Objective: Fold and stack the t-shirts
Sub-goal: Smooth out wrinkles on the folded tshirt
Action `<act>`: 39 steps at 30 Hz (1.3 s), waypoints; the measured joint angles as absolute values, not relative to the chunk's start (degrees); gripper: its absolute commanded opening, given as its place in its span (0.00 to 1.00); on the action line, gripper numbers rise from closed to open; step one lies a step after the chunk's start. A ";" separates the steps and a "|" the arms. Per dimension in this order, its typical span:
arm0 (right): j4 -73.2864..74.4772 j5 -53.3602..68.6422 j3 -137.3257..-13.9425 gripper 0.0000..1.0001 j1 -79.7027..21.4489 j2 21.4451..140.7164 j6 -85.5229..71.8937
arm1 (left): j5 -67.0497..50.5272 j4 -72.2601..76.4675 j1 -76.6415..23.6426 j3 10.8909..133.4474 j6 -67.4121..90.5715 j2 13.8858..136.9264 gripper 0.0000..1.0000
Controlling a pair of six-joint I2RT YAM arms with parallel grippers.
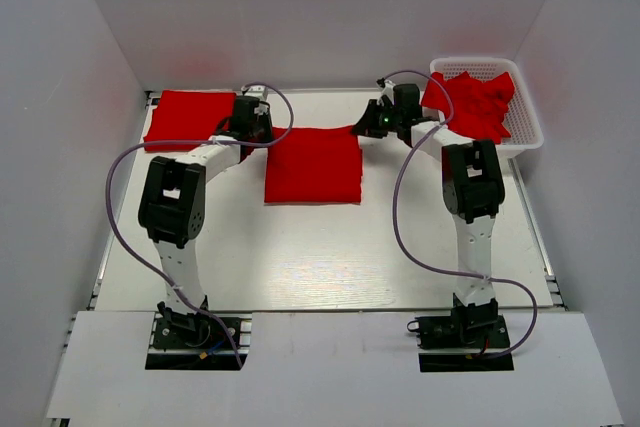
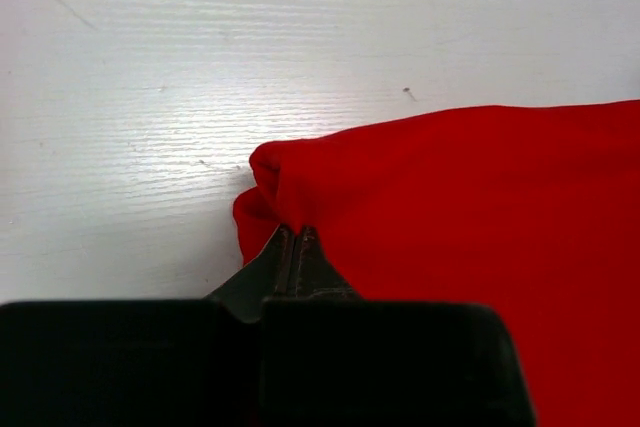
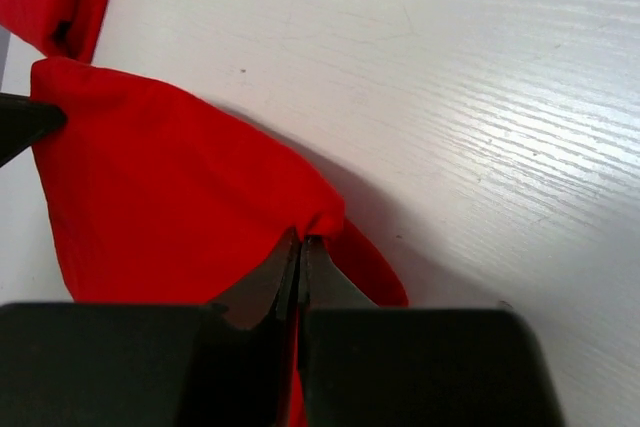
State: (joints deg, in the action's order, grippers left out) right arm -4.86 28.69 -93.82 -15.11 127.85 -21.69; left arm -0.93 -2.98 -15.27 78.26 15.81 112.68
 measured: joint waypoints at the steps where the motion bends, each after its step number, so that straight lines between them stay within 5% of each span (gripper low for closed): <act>1: -4.84 28.60 -94.24 0.00 -15.11 128.57 -21.82 | -0.47 -2.98 -15.20 78.30 15.84 113.21 0.00; 9: -3.25 26.96 -97.58 0.01 -15.09 134.63 -22.39 | 1.69 -4.01 -14.74 81.60 16.95 122.21 0.00; 11: -2.68 26.72 -99.85 0.04 -15.09 136.55 -22.35 | 2.17 -4.51 -14.74 82.26 17.17 122.21 0.08; 15: -2.13 26.11 -101.14 0.33 -15.09 137.75 -22.46 | 2.72 -5.54 -14.74 82.83 17.65 122.28 0.88; 17: -2.15 26.74 -101.30 0.69 -15.07 137.71 -22.92 | 2.63 -5.96 -14.90 83.59 17.63 122.15 1.00; 18: -2.57 26.83 -101.67 0.90 -15.09 137.45 -22.83 | 2.83 -6.26 -14.96 83.77 17.61 122.02 1.00; 29: -1.58 26.17 -95.90 0.90 -15.07 125.64 -20.29 | 4.71 -16.58 -14.52 85.12 17.17 114.87 1.00; 39: -5.85 23.11 -75.11 0.90 -15.16 103.57 -17.65 | 7.77 -21.76 -14.66 84.38 17.58 107.48 1.00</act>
